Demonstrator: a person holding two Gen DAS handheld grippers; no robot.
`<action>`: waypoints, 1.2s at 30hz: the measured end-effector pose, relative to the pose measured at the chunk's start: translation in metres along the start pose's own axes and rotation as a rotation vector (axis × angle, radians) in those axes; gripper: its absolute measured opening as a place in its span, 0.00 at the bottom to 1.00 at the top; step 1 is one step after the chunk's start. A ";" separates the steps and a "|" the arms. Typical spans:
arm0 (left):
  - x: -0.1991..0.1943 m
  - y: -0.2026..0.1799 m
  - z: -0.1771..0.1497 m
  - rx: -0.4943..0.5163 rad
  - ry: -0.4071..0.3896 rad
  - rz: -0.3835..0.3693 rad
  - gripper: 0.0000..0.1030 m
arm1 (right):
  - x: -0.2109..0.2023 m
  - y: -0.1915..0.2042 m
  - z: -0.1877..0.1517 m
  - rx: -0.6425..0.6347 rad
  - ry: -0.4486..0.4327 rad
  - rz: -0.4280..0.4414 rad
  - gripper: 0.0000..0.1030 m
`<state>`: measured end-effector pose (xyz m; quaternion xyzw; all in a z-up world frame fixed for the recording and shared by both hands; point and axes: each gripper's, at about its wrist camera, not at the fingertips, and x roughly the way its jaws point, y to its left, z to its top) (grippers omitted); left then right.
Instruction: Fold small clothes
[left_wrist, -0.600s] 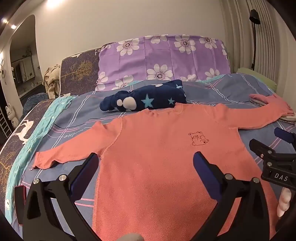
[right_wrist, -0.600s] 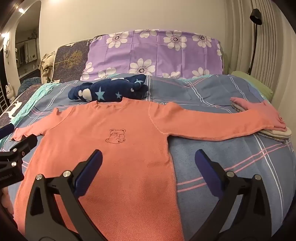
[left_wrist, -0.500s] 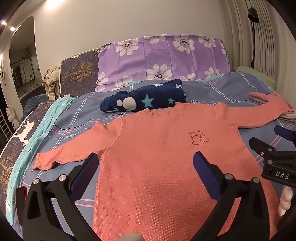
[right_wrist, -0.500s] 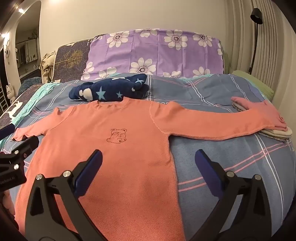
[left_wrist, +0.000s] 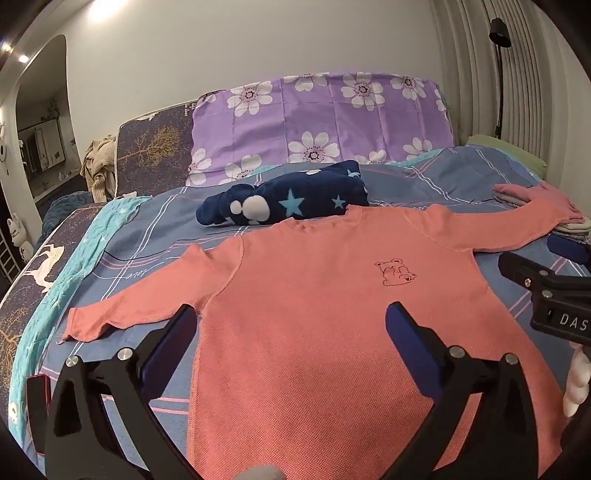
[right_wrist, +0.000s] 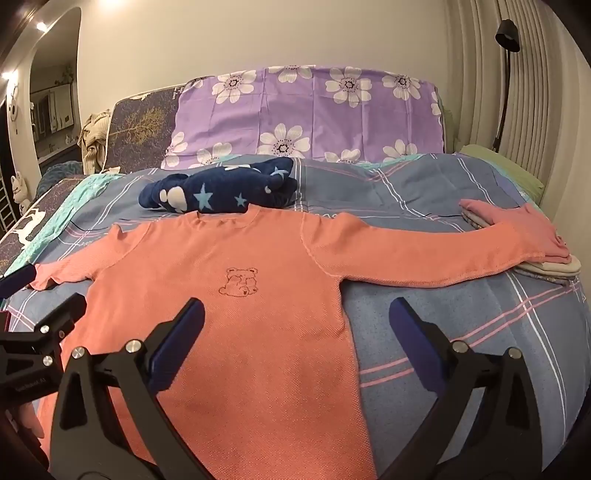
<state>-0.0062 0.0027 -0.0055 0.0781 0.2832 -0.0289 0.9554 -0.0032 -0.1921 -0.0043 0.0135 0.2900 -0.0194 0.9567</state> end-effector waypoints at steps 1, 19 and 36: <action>0.000 0.000 0.000 0.003 -0.002 0.004 0.99 | -0.001 0.000 0.000 0.003 -0.006 0.000 0.98; 0.004 0.001 -0.010 0.013 0.016 -0.024 0.99 | -0.004 0.000 0.000 0.016 -0.023 0.001 0.98; 0.008 -0.006 -0.017 0.046 0.033 -0.041 0.98 | -0.004 0.000 0.000 0.011 -0.023 0.002 0.98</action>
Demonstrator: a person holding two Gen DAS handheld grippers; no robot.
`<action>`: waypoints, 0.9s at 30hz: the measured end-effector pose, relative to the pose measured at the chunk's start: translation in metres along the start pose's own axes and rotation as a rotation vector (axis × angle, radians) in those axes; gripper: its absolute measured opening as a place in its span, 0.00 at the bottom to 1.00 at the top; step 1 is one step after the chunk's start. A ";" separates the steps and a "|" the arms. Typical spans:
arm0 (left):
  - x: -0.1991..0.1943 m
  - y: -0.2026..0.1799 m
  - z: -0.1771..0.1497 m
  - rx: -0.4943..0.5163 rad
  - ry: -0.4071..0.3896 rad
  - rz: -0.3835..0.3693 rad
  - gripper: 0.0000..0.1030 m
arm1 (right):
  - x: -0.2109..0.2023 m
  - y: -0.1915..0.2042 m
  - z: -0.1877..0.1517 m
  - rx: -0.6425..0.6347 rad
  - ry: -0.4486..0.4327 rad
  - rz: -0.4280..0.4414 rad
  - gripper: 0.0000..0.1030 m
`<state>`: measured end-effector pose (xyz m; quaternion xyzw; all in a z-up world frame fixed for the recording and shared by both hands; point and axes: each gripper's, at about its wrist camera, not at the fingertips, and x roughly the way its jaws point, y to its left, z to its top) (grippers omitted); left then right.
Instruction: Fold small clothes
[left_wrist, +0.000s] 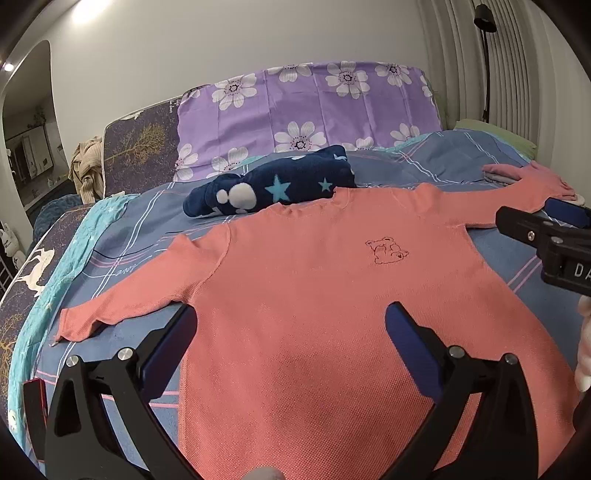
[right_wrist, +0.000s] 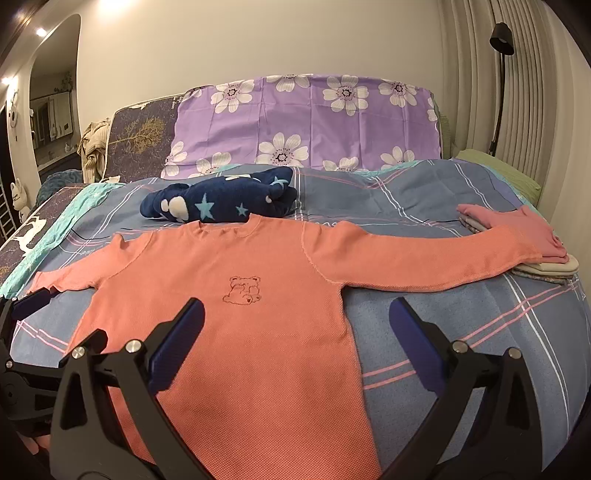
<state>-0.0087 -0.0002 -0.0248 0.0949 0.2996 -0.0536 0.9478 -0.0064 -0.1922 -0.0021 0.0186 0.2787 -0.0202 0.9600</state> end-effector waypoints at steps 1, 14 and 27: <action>0.001 0.001 -0.001 -0.004 0.002 -0.001 0.98 | 0.000 0.000 0.000 0.000 0.001 0.001 0.98; 0.005 0.004 -0.004 -0.016 0.010 -0.003 0.94 | 0.001 0.006 -0.001 -0.019 0.014 0.000 0.98; 0.005 0.013 -0.009 -0.023 0.006 0.028 0.92 | 0.003 0.013 0.000 -0.031 0.027 0.002 0.98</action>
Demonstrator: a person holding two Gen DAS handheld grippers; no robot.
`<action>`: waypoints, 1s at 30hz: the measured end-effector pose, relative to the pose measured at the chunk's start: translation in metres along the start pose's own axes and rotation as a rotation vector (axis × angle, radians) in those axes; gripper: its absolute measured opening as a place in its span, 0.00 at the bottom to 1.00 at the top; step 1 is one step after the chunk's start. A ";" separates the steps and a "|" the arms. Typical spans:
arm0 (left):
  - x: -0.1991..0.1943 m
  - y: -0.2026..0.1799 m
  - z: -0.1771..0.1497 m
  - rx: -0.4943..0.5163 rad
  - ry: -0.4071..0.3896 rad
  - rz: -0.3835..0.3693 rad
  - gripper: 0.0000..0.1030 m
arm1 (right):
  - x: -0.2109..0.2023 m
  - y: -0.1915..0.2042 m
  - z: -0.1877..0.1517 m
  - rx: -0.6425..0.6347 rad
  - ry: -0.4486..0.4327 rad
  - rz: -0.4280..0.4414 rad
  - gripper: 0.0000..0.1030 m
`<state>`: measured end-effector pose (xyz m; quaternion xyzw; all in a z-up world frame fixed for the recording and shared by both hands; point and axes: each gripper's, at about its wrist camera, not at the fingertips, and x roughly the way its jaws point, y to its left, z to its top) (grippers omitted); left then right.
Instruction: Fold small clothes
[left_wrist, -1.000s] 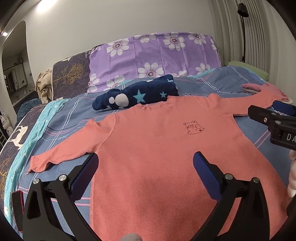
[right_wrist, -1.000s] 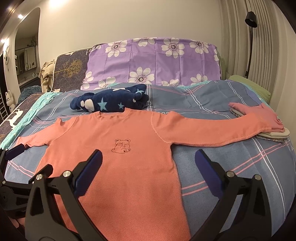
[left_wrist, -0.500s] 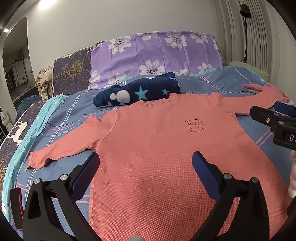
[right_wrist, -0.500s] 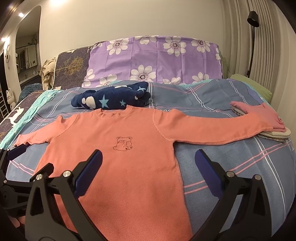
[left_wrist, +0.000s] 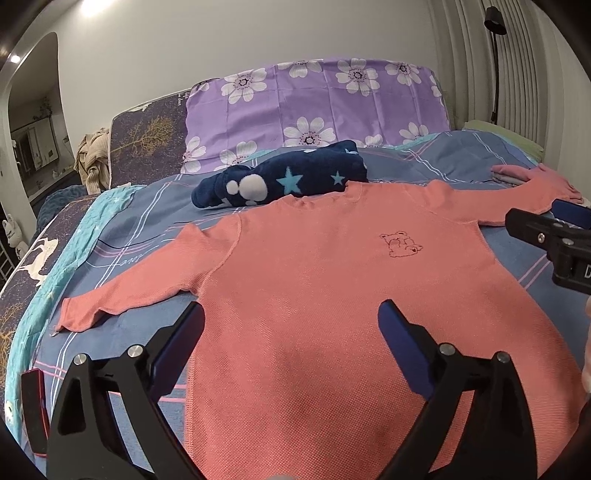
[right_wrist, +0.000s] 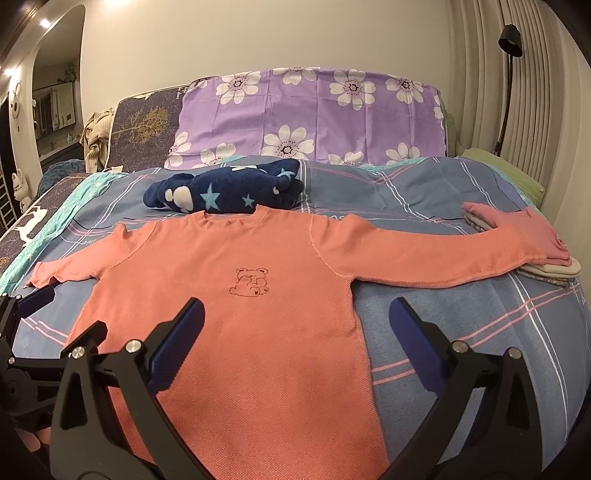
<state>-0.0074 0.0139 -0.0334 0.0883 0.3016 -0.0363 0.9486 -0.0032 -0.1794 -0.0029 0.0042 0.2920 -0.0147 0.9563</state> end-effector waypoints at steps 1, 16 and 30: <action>0.000 0.001 0.000 0.000 -0.002 0.010 0.92 | 0.000 0.001 0.000 -0.003 -0.001 0.002 0.98; 0.006 0.037 -0.005 -0.092 0.001 0.075 0.84 | 0.007 0.016 0.000 -0.035 0.017 0.007 0.98; 0.024 0.060 -0.017 -0.174 0.081 0.008 0.62 | 0.017 0.023 -0.001 -0.049 0.042 -0.008 0.98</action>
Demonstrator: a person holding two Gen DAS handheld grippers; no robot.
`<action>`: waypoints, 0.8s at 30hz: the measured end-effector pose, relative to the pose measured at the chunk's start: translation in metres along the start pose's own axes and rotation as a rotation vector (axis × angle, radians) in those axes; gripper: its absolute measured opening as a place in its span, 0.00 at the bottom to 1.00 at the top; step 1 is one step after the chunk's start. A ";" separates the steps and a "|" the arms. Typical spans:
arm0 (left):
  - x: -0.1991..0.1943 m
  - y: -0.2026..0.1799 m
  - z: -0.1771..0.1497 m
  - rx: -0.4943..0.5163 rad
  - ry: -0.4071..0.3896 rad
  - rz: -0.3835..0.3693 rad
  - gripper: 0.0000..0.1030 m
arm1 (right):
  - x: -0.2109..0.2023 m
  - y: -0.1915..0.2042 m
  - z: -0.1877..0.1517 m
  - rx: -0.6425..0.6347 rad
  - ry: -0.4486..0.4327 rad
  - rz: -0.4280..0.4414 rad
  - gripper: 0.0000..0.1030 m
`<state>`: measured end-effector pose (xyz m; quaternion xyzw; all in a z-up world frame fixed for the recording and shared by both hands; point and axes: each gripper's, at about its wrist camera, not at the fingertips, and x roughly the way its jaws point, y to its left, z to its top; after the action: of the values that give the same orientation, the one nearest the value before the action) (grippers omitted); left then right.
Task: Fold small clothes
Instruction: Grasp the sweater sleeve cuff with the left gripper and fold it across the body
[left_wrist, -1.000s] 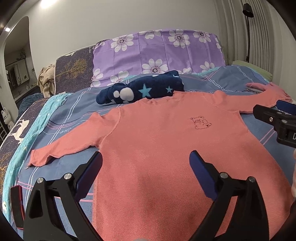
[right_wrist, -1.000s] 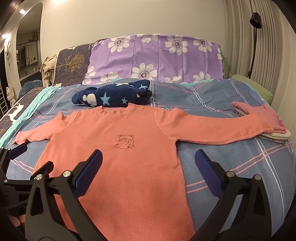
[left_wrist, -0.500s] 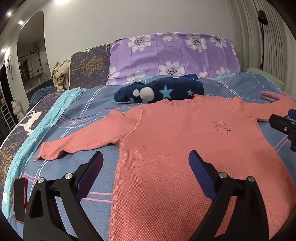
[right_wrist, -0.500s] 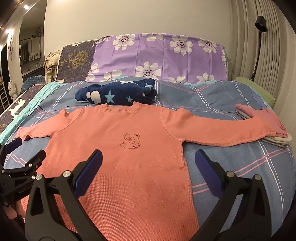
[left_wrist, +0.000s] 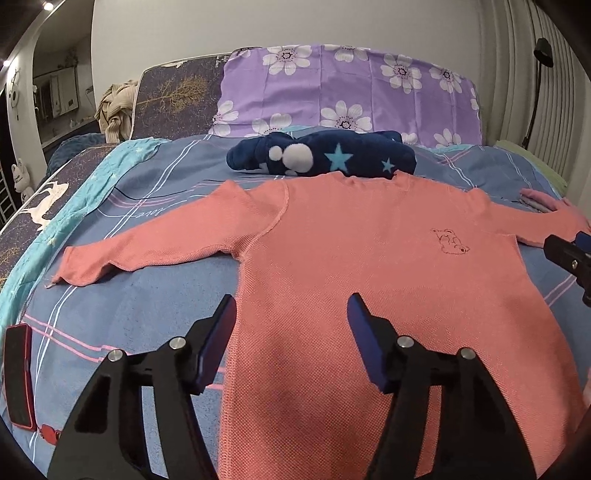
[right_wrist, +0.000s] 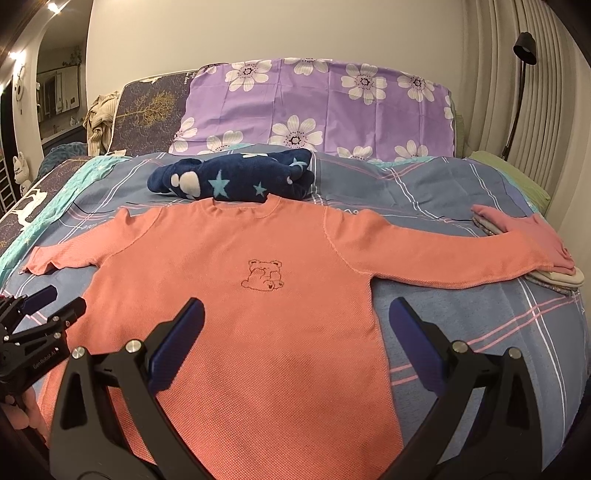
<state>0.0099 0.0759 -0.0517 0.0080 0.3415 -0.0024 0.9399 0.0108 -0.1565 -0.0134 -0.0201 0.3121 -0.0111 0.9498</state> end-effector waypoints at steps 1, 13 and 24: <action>0.000 0.004 0.001 -0.009 -0.001 -0.004 0.62 | 0.001 0.001 0.000 -0.003 0.002 0.000 0.98; 0.017 0.154 -0.008 -0.360 0.057 0.075 0.43 | 0.018 -0.016 -0.002 -0.007 0.052 0.069 0.67; 0.081 0.319 -0.010 -0.812 0.123 0.124 0.44 | 0.031 -0.023 -0.008 0.003 0.098 0.035 0.68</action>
<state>0.0683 0.3947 -0.1073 -0.3425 0.3692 0.1896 0.8429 0.0312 -0.1808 -0.0369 -0.0129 0.3586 0.0043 0.9334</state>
